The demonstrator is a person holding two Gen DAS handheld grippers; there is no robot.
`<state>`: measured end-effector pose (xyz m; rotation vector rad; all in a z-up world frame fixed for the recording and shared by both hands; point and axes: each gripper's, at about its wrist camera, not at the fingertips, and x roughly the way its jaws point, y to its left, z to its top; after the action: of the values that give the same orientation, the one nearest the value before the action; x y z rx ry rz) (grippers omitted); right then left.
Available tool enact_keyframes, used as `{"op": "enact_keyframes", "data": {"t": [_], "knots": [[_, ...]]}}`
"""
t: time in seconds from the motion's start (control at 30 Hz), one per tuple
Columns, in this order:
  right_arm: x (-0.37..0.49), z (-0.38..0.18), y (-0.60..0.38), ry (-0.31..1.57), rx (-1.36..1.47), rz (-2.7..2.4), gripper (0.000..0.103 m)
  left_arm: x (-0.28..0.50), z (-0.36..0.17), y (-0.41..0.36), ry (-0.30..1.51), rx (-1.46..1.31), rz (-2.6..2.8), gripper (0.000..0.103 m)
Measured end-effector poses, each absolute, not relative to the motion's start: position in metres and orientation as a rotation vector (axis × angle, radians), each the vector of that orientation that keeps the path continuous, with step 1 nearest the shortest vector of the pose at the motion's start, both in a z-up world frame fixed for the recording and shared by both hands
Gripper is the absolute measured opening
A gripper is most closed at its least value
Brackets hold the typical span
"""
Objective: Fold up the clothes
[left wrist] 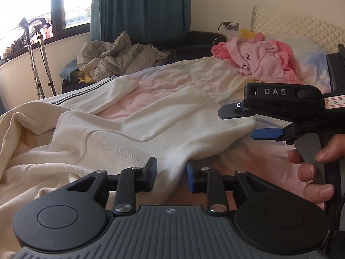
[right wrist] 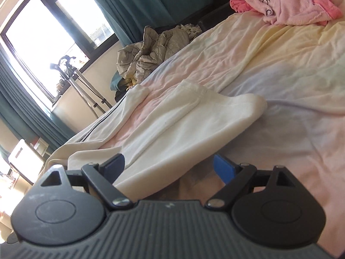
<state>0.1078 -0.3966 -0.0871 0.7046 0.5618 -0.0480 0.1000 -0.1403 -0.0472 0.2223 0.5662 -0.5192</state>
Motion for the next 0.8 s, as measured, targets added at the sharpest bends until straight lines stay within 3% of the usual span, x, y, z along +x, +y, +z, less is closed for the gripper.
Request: {"op": "enact_keyframes", "data": {"t": [0.03, 0.17, 0.27, 0.53, 0.8], "knots": [[0.109, -0.089, -0.398, 0.569, 0.730, -0.038, 0.090, 0.095, -0.042, -0.133, 0.562, 0.222, -0.511, 0.060], [0.108, -0.095, -0.405, 0.583, 0.831, -0.024, 0.090, 0.073, -0.019, -0.099, 0.550, 0.197, -0.461, 0.064], [0.108, -0.096, -0.416, 0.586, 0.919, -0.026, 0.090, 0.057, -0.003, -0.066, 0.559, 0.129, -0.401, 0.076], [0.108, -0.112, -0.459, 0.627, 1.251, -0.103, 0.090, 0.022, 0.006, 0.024, 0.570, -0.148, -0.216, 0.081], [0.129, -0.125, -0.491, 0.665, 1.191, -0.198, 0.090, 0.027, 0.007, 0.070, 0.570, -0.344, -0.131, 0.081]]}}
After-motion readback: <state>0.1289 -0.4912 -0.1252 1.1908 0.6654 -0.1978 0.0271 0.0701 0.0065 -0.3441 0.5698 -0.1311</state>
